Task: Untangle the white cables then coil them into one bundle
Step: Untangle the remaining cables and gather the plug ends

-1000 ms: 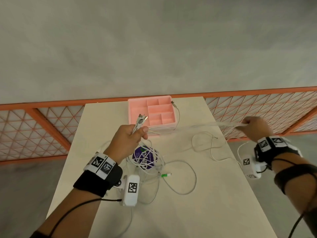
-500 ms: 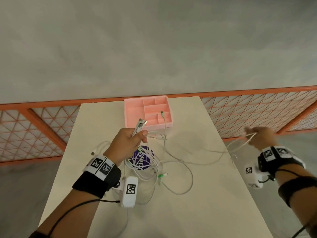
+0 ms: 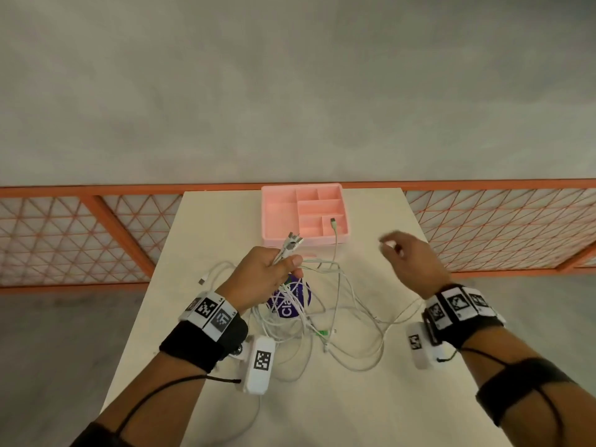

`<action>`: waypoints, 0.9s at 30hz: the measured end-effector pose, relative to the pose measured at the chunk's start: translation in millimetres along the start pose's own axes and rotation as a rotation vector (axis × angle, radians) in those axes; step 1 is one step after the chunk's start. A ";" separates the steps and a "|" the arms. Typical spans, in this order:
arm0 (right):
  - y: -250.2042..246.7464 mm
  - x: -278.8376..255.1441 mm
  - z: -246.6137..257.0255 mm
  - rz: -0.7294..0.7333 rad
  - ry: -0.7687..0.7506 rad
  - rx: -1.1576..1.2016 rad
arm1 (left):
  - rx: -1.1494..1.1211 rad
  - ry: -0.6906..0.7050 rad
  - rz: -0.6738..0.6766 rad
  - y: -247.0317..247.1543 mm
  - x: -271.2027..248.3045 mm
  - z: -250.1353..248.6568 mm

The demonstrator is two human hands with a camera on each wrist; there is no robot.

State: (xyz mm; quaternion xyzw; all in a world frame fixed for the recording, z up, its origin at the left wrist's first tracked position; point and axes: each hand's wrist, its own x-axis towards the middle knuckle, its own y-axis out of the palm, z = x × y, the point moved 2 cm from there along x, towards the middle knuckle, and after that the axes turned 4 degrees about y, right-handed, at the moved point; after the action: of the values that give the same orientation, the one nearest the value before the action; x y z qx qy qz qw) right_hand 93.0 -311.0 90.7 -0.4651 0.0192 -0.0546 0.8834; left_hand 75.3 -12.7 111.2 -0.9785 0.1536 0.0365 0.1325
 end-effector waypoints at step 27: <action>86.5 -18.7 53.9 0.480 -0.219 -0.107 | -0.822 0.194 -0.650 -74.5 2.9 -11.2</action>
State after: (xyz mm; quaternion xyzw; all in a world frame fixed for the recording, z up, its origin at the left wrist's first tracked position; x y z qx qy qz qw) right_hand 85.8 -216.2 49.6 -0.4964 0.0360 0.2085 0.8419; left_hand 101.5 51.8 140.1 -0.9457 -0.1730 -0.0402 -0.2723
